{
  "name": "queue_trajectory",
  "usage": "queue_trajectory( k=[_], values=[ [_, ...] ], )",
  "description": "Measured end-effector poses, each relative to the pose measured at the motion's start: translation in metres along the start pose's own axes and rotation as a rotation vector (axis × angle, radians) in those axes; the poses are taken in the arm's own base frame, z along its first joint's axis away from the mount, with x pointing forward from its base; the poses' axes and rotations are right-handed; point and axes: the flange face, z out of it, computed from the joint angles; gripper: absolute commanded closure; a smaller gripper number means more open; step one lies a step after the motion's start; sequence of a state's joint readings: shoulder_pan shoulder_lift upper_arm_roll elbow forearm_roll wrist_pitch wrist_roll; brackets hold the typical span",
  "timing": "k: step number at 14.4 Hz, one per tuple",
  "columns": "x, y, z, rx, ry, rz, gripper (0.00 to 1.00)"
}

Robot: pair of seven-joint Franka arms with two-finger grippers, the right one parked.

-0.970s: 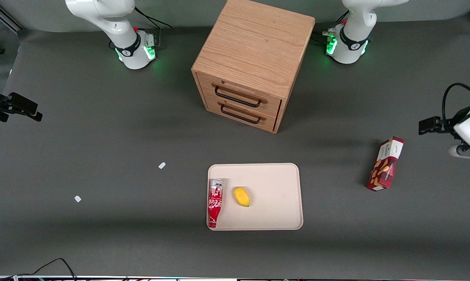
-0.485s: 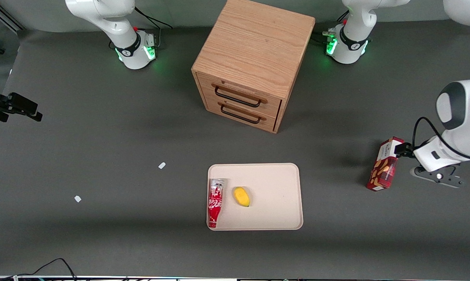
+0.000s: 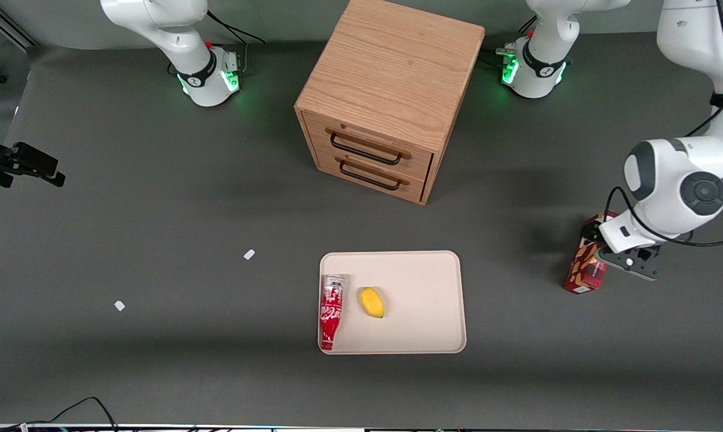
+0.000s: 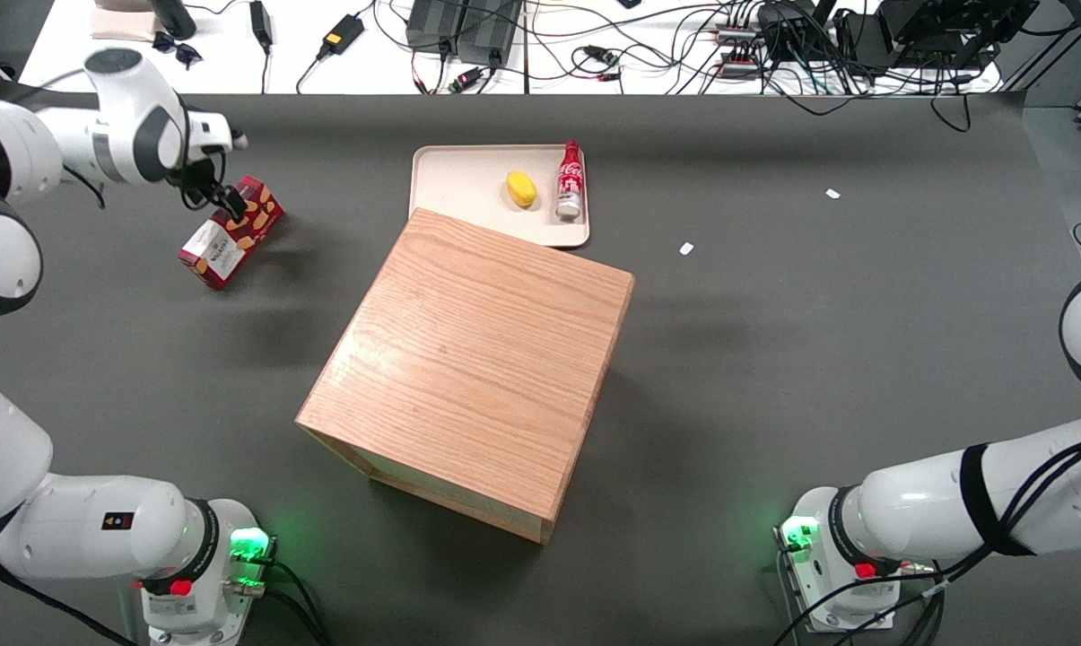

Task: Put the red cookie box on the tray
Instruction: 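Close the left gripper on the cookie box and lift it upright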

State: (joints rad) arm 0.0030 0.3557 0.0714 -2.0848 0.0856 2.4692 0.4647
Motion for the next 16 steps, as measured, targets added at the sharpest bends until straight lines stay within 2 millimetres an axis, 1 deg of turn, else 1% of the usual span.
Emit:
queue_trajectory(
  k=[1, 2, 4, 5, 6, 13, 15, 16],
  values=[
    [-0.001, 0.002, 0.012, 0.003, 0.007, 0.004, 0.04],
    [-0.002, 0.004, 0.022, 0.003, 0.011, 0.005, 0.20],
    [-0.002, 0.005, 0.035, -0.002, 0.016, -0.002, 0.70],
    [-0.002, 0.005, 0.037, -0.006, 0.015, -0.005, 0.94],
    [-0.002, 0.005, 0.037, -0.006, 0.015, -0.005, 1.00],
    [0.001, 0.004, 0.034, -0.006, 0.019, -0.005, 1.00],
    [0.005, 0.000, 0.027, -0.019, -0.007, -0.008, 1.00],
    [0.009, -0.003, 0.020, -0.028, -0.023, -0.011, 1.00]
  ],
)
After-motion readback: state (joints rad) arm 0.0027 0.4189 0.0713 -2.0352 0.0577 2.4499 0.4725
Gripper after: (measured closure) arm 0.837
